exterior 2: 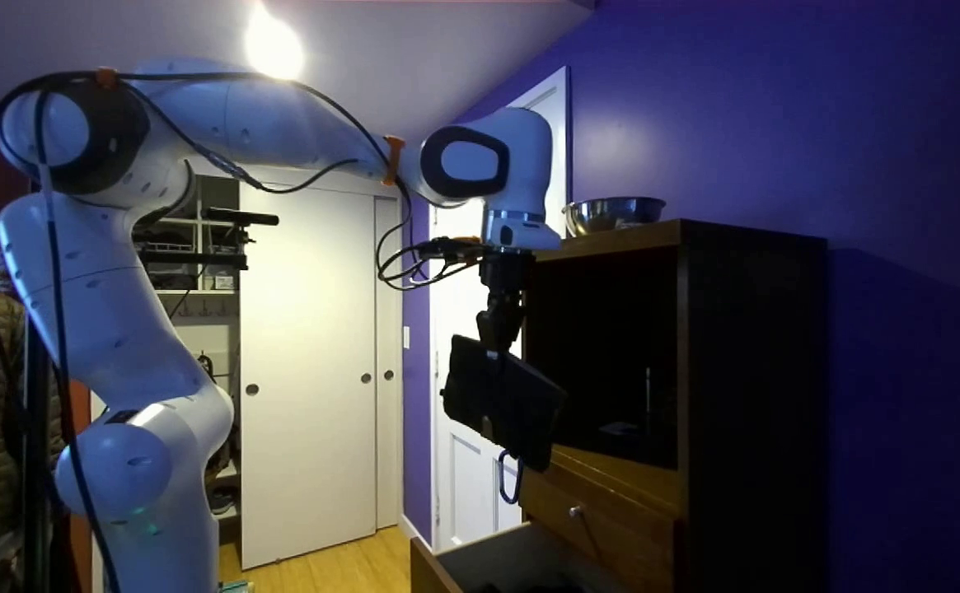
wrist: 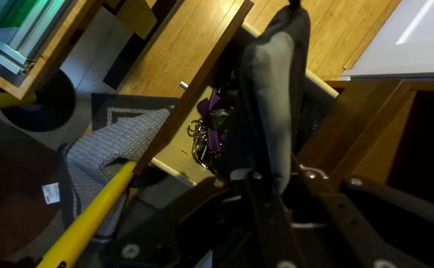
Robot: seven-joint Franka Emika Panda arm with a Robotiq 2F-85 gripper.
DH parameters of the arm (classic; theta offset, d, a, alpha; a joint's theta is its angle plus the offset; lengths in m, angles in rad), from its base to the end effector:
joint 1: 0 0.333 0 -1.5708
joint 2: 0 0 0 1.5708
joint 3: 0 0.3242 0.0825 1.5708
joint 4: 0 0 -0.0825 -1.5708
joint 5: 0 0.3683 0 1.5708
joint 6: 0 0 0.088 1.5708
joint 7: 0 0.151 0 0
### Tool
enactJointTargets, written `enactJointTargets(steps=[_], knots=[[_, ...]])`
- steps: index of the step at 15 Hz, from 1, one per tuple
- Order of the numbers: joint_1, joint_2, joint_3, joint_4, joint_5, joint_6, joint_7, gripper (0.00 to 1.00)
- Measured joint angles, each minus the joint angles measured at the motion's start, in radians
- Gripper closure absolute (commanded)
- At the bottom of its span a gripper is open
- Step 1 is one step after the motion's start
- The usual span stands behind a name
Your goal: Put the grey bag in the open drawer
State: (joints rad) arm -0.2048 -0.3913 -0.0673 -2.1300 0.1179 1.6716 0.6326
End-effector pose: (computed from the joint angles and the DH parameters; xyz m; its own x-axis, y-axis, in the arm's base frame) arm 0.3961 -0.0963 0.5284 0.6082 -0.7815 -0.1391 -0.7933 -0.6044 -0.0733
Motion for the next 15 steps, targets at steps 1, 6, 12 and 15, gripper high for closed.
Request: enactJointTargets(steps=[1, 6, 12, 15], knots=[[0.000, 0.012, 0.000, 0.000, 0.000, 0.003, 0.000, 0.87], [0.000, -0.004, 0.005, -0.001, 0.001, 0.008, 0.011, 0.97], [-0.002, 0.138, -0.002, -0.088, 0.070, 0.277, 0.168, 0.97], [-0.002, 0.239, -0.011, -0.120, 0.088, 0.395, 0.233, 0.97]])
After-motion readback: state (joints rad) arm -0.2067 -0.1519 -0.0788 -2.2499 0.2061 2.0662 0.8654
